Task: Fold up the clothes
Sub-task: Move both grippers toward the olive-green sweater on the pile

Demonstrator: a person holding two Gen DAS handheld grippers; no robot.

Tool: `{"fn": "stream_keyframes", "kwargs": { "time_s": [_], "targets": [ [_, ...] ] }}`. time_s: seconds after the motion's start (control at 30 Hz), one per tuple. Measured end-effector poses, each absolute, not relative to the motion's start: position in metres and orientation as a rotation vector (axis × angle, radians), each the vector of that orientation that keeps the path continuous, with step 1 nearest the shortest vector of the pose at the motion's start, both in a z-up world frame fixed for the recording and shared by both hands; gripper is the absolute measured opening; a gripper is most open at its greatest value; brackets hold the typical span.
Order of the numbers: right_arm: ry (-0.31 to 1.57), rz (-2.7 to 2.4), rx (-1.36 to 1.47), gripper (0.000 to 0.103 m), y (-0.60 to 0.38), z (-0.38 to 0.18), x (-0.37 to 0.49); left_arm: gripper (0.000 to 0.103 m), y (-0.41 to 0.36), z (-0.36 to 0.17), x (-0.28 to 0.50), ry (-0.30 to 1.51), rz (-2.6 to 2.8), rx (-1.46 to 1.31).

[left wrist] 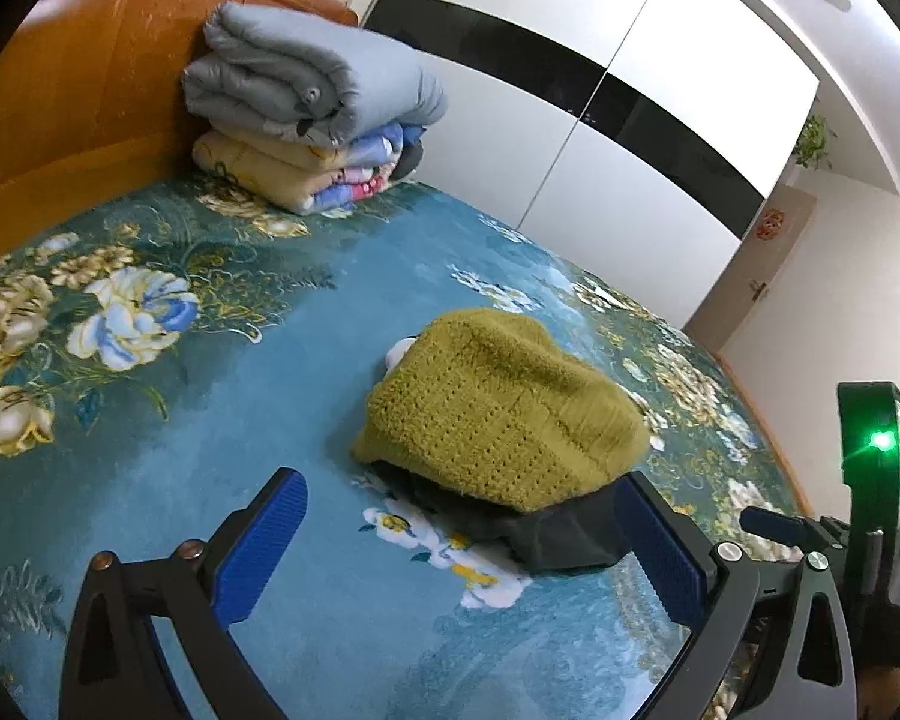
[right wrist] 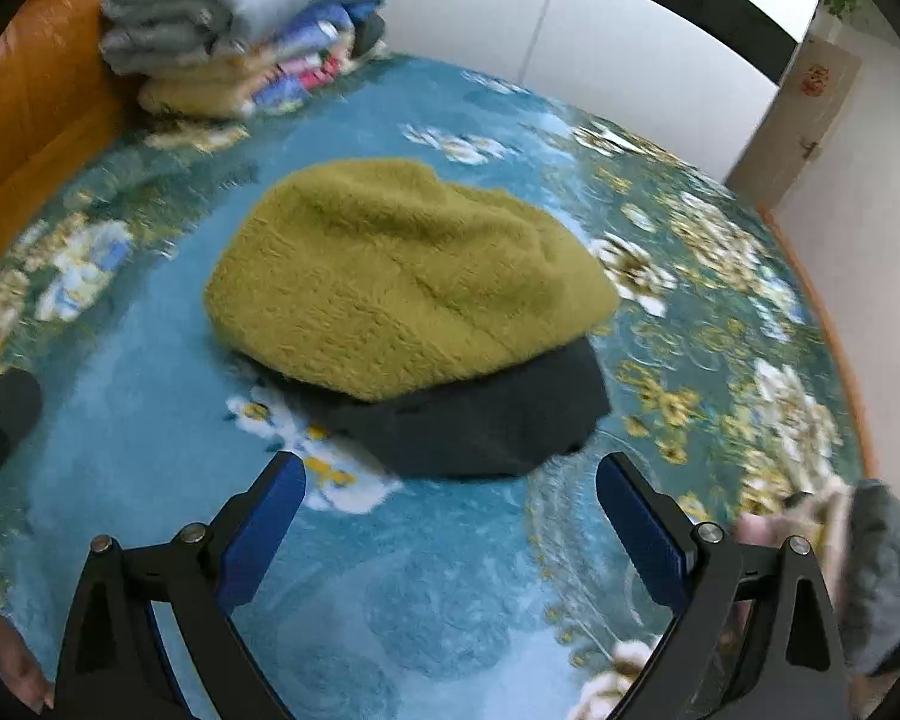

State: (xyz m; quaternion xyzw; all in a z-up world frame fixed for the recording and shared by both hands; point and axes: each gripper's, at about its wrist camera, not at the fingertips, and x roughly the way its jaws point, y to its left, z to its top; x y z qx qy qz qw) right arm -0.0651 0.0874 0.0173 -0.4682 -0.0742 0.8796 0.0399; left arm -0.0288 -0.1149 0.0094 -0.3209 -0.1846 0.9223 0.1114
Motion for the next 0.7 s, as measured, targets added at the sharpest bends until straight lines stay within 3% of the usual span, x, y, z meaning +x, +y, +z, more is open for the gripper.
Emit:
{"fn": "stream_keyframes", "kwargs": {
  "time_s": [0.37, 0.7],
  "targets": [
    [-0.084, 2.965, -1.401, 0.098, 0.152, 0.017, -0.038, 0.103, -0.019, 0.031, -0.018, -0.289, 2.791, -1.100],
    [0.005, 3.030, -1.430, 0.098, 0.178, 0.006, -0.062, 0.103, 0.005, 0.020, -0.045, -0.272, 2.786, -1.180]
  ]
}}
